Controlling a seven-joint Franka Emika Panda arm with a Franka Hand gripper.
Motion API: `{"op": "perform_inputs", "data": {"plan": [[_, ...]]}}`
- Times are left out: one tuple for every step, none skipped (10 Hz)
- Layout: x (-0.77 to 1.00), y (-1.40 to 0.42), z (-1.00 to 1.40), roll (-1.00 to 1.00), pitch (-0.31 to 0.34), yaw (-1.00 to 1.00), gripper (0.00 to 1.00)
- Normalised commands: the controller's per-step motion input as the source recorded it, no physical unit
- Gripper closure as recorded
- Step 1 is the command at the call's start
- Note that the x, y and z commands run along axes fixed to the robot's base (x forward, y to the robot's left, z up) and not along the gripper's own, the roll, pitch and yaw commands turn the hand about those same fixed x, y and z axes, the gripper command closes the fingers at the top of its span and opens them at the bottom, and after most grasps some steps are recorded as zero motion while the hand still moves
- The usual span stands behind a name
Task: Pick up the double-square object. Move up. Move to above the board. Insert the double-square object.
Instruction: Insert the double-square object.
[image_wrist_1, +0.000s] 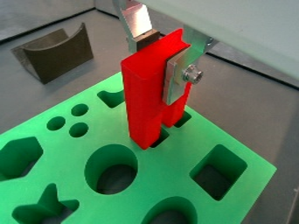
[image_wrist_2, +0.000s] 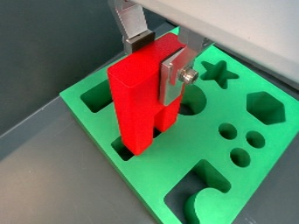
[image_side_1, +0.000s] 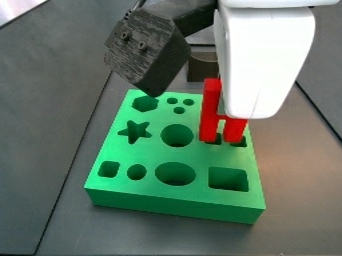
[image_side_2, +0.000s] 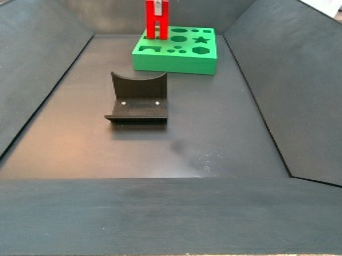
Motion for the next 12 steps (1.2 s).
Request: {"op": "perform_inputs", "data": {"plan": [[0.49, -0.31, -0.46, 0.06, -0.007, 0.20, 1.00], [0.60, -0.34, -0.36, 0.06, 0.000, 0.00, 1.00], [0.59, -0.25, -0.36, 0.10, 0.000, -0.10, 1.00], [0.47, -0.01, -0.41, 0.20, 0.000, -0.21, 1.00], [0.03, 0.27, -0.40, 0.23, 0.009, -0.23, 1.00], [-0.12, 0.54, -0.38, 0.19, 0.001, -0.22, 1.00], [0.00, 0.44, -0.27, 0.13, 0.036, -0.11, 1.00], [0.00, 0.00, 0.00, -0.01, 0.000, 0.00, 1.00], [0.00, -0.15, -0.22, 0.01, -0.029, 0.03, 1.00], [-0.30, -0.22, -0.40, 0.09, -0.080, 0.00, 1.00], [-0.61, -0.25, -0.37, 0.08, -0.097, 0.00, 1.00], [-0.52, -0.21, -0.40, 0.09, -0.107, 0.00, 1.00]]}}
